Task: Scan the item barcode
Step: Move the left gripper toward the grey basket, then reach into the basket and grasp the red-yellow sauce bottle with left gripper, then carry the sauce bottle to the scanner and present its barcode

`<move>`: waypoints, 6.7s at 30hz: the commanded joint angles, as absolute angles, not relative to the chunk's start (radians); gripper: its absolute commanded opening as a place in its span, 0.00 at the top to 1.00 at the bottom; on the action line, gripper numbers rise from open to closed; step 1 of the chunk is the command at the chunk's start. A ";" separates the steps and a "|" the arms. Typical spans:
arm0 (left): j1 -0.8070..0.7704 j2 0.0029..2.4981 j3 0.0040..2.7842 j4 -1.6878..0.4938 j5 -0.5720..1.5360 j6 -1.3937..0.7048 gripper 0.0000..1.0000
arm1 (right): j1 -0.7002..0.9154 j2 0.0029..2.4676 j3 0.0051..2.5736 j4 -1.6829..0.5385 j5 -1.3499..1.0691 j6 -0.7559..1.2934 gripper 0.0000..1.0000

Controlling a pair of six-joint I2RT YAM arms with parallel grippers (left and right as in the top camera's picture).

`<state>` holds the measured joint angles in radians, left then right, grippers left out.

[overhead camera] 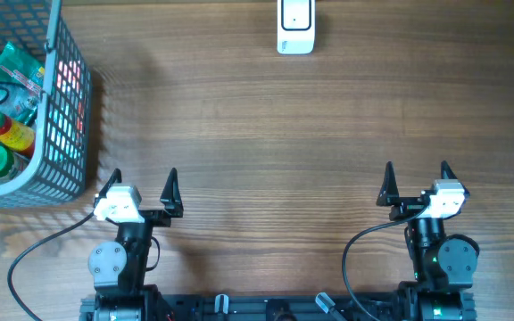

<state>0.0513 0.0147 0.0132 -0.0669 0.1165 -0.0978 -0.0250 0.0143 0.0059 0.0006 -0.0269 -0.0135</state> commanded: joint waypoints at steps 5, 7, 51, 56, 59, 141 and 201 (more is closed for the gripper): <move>0.045 0.015 0.006 -0.067 0.114 -0.083 0.00 | -0.019 0.007 0.006 0.002 -0.047 -0.026 0.00; 0.045 0.015 0.006 -0.067 0.114 -0.083 0.00 | -0.019 0.007 0.006 0.002 -0.047 -0.026 0.00; 0.041 0.179 0.418 -0.175 0.305 -0.222 0.00 | -0.019 0.007 0.006 0.002 -0.047 -0.026 0.00; 0.041 0.426 0.710 -0.340 0.290 -0.221 0.00 | -0.019 0.007 0.006 0.002 -0.047 -0.026 0.00; 0.041 0.596 0.957 -0.494 0.291 -0.221 0.00 | -0.019 0.007 0.006 0.002 -0.047 -0.026 0.00; 0.624 2.150 2.105 -1.233 -0.079 -0.418 0.10 | -0.019 0.010 0.006 0.002 -0.047 -0.026 0.00; 0.115 1.452 2.181 -1.266 0.389 -0.554 0.62 | -0.019 0.010 0.006 0.002 -0.047 -0.026 0.00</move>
<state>0.3084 1.4086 2.1914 -1.2316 0.3454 -0.5819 -0.0250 0.0147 0.0059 0.0002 -0.0299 -0.0139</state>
